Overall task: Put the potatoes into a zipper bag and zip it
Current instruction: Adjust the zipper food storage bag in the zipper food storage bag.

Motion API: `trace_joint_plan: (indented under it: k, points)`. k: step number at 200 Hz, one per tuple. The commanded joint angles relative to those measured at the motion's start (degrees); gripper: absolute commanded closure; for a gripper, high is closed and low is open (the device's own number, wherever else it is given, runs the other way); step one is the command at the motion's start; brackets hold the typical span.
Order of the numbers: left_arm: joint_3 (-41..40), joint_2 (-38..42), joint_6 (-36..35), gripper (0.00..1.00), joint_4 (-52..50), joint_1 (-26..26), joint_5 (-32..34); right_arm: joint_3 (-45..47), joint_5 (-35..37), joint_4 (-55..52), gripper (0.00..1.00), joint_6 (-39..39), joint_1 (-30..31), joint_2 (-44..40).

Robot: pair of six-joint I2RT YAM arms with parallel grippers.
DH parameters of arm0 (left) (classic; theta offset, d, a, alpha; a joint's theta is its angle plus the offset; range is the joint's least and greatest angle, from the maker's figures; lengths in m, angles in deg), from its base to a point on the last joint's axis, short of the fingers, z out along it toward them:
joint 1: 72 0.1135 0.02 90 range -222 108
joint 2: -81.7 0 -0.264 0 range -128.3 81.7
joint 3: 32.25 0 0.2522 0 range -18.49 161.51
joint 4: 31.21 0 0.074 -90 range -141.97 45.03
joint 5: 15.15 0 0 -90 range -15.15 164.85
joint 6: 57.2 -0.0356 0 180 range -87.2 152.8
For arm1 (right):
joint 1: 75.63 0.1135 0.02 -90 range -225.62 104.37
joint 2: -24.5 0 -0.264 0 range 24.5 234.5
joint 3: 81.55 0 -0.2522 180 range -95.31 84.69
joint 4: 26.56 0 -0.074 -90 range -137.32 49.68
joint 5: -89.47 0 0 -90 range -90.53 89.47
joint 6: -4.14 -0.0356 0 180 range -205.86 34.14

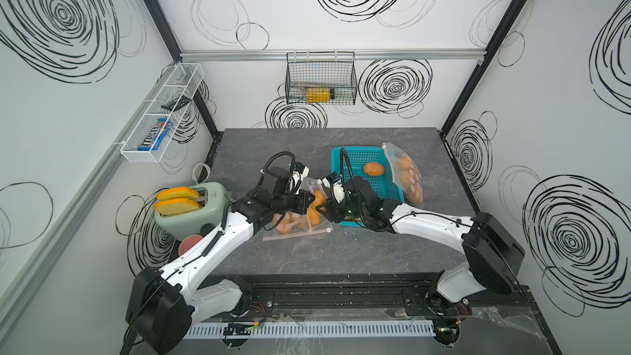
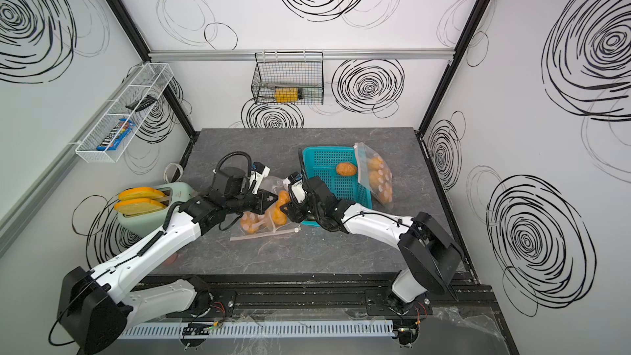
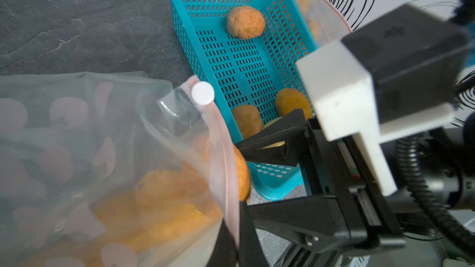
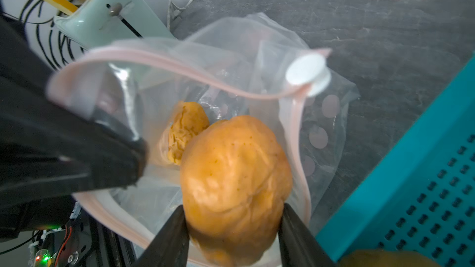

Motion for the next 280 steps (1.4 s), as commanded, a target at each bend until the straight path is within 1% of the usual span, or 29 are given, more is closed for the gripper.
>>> trace_joint_plan:
  k: [1, 22, 48, 76, 96, 110, 125, 155, 173, 190, 212, 224, 238, 255, 280]
  points:
    - [1.46, 0.10, -0.55, 1.00, 1.56, -0.16, -1.06, -1.42, -3.82, 4.87, 0.53, 0.09, 0.71, 0.66]
    - [1.46, 0.10, -0.53, 1.00, 1.66, -0.25, -1.17, -1.81, -4.27, 7.18, 0.55, -0.71, 0.64, 2.04]
    - [1.46, 0.06, -0.68, 1.00, 1.69, -0.36, -1.59, -2.92, -2.54, 9.30, 0.57, -2.07, 0.16, 4.66]
    - [1.55, 0.08, -0.94, 1.00, 1.84, -0.33, -2.44, -3.99, -3.29, 13.36, 0.57, -6.16, -1.82, 7.44]
    - [1.55, 0.19, -0.95, 1.00, 1.92, -0.50, -2.75, -4.36, -2.76, 15.82, 0.58, -11.51, -4.16, 9.20]
    - [1.52, 0.12, -0.98, 1.00, 1.96, -0.64, -2.99, -4.14, -6.47, 19.33, 0.59, -14.86, -5.84, 10.37]
    - [1.55, -0.15, -1.03, 1.00, 1.79, -0.60, -3.00, -3.74, -10.20, 22.87, 0.59, -16.50, -6.67, 10.95]
    - [1.72, -0.61, -1.11, 1.00, 1.45, -0.60, -2.56, -3.65, -14.77, 24.96, 0.59, -16.45, -5.64, 11.13]
    - [1.97, -0.76, -1.29, 1.00, 0.91, -0.52, -0.83, -3.14, -17.53, 25.70, 0.59, -17.09, -5.12, 10.99]
    - [2.22, -0.46, -1.74, 1.00, 0.33, -0.17, 0.85, -1.01, -19.20, 29.57, 0.59, -20.19, -4.83, 10.78]
    - [2.47, -0.26, -2.09, 1.00, 0.64, 0.32, 0.41, -0.48, -22.32, 32.57, 0.59, -23.58, -4.42, 11.71]
    - [2.67, -0.56, -2.51, 1.00, 0.85, 0.32, -0.89, -0.56, -22.51, 33.53, 0.59, -25.83, -4.26, 12.46]
    - [3.12, -1.33, -3.05, 1.00, 0.55, 0.37, -3.37, -1.12, -20.97, 32.80, 0.58, -29.38, -4.30, 13.59]
    - [3.48, -2.45, -3.41, 1.00, 0.44, 0.28, -5.59, -1.36, -19.60, 34.08, 0.55, -33.08, -4.23, 14.76]
    - [3.31, -3.21, -3.52, 1.00, 0.40, -0.37, -7.01, -3.30, -17.26, 31.34, 0.49, -32.95, -3.64, 16.10]
